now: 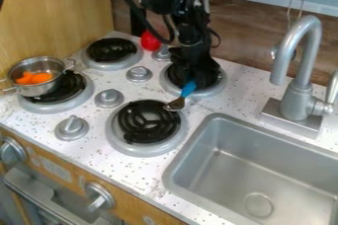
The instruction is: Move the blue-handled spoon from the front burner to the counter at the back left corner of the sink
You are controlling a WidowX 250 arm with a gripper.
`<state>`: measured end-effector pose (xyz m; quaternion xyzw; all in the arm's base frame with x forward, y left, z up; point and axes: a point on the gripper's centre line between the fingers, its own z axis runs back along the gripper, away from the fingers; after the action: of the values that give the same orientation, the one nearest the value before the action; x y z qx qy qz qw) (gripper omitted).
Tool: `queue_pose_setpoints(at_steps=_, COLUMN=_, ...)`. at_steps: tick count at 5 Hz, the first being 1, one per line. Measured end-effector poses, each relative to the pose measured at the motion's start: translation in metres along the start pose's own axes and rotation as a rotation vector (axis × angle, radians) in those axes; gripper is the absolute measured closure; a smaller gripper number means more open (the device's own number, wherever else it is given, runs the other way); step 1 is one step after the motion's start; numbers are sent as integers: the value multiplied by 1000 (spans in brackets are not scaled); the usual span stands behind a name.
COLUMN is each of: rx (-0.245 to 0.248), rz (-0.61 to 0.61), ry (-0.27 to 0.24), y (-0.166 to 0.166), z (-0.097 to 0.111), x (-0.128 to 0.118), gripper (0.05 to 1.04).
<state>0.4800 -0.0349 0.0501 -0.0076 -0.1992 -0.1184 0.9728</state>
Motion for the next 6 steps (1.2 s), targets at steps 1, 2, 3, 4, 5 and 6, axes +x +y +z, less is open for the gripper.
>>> queue_pose_setpoints(at_steps=1, rx=-12, rz=-25, ry=-3, y=-14, z=-1, x=2, gripper=638)
queue_pose_setpoints(at_steps=2, rx=-28, rz=-48, ry=-4, y=-32, z=-1, x=3, gripper=638)
queue_pose_setpoints(at_steps=3, rx=-28, rz=-87, ry=-6, y=-48, z=-2, x=5, gripper=638)
queue_pose_setpoints(at_steps=4, rx=-26, rz=-99, ry=-8, y=-54, z=-5, x=5, gripper=638)
queue_pose_setpoints(at_steps=5, rx=-24, rz=-103, ry=10, y=-53, z=-14, x=0, gripper=638)
queue_pose_setpoints(at_steps=6, rx=-21, rz=-106, ry=12, y=-53, z=-15, x=-1, gripper=638)
